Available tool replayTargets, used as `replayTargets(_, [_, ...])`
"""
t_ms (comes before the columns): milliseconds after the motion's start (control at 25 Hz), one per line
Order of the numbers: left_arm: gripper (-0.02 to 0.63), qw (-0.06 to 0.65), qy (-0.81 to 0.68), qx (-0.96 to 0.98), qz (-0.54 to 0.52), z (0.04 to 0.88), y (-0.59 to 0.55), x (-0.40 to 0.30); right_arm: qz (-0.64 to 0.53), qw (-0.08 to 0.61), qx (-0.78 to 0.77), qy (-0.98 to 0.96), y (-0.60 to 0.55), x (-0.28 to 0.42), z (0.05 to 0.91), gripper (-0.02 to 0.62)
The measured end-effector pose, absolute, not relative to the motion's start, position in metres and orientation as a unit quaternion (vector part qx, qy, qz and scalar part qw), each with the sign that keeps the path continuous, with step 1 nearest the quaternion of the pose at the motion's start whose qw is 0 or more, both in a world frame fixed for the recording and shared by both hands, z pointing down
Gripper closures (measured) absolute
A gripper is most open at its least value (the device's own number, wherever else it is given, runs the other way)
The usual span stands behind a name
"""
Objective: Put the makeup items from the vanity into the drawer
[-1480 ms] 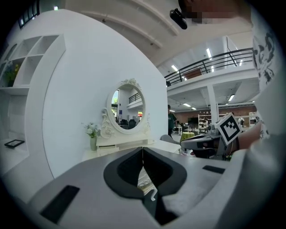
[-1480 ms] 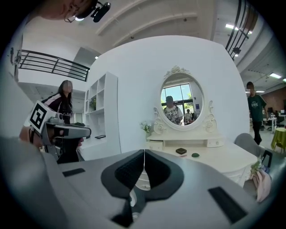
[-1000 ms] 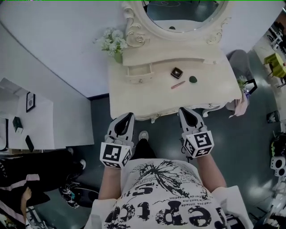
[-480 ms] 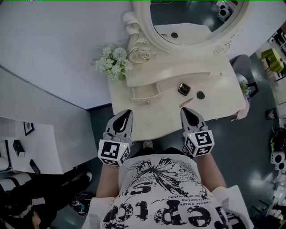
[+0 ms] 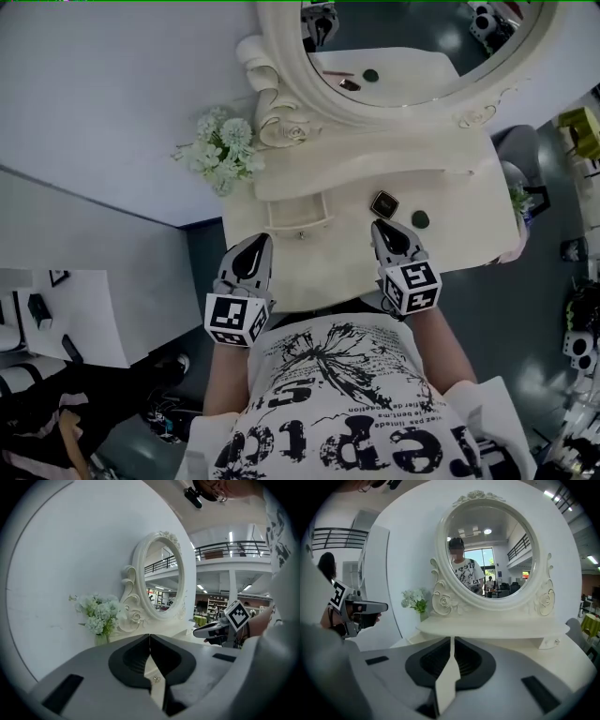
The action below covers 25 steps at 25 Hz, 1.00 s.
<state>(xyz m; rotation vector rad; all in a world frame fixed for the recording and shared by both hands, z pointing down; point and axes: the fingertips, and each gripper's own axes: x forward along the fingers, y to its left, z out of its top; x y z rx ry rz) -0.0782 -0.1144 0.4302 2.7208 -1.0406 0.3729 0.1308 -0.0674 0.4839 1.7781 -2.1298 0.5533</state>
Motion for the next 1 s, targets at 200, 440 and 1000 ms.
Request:
replayTargets(200, [0.586,0.125,-0.375,0.908,0.141,0.450,-0.125,-0.060,0.222,0.212,0.585,-0.750,-0.087,0.157,0.527,0.400])
replayTargets(440, [0.586,0.149,-0.401,0.891,0.152,0.470,-0.131,-0.041,0.237,0.289,0.552,-0.745,-0.102,0.199,0.576,0.311])
replayTargets(1000, [0.586,0.171,-0.449,0.860,0.170,0.494,-0.130,-0.021,0.271,0.412,0.451,-0.744,-0.112,0.226,0.651,0.268])
